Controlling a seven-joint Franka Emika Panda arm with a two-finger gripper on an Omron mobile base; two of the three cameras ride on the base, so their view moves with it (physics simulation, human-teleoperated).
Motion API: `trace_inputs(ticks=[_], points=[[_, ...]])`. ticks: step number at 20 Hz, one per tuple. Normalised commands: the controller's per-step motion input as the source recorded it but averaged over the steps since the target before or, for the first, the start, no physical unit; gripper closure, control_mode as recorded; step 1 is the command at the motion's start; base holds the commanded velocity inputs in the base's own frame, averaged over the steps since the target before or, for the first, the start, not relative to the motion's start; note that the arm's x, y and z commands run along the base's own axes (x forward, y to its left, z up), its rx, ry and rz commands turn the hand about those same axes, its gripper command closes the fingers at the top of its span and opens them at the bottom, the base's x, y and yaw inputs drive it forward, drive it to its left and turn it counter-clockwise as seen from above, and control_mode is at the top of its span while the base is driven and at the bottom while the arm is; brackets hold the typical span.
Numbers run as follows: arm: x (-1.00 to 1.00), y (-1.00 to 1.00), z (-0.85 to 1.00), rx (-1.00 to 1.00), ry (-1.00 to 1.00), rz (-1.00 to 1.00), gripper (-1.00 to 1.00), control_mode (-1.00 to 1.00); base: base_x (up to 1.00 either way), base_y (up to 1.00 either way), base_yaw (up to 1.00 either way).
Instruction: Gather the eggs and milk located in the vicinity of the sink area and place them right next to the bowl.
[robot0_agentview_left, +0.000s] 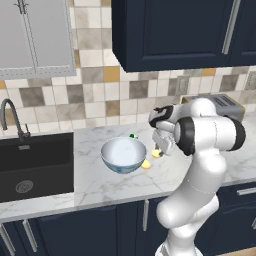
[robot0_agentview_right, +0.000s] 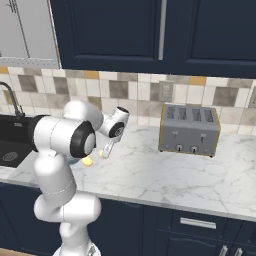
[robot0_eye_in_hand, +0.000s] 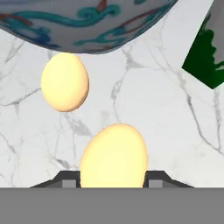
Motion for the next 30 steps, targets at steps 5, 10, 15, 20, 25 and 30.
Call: trace_inputs(ticks=[5,10,15,20,25,30], points=[[0.00,0.21,0.00,0.01,-0.08,0.14,1.00,-1.00,0.00,0.00,0.00],[0.01,0.33,0.00,0.00,0.00,0.02,1.00,-1.00,0.00,0.00,0.00],[0.00,0.41,0.00,0.00,0.00,0.02,1.00,-1.00,0.00,0.00,0.00],[0.00,0.28,0.00,0.00,0.00,0.02,1.00,-1.00,0.00,0.00,0.00],[0.06,0.11,0.00,0.00,-0.02,0.00,1.00,-1.00,0.00,0.00,0.00],[0.04,0.01,0.00,0.00,-0.01,0.00,1.00,-1.00,0.00,0.00,0.00]])
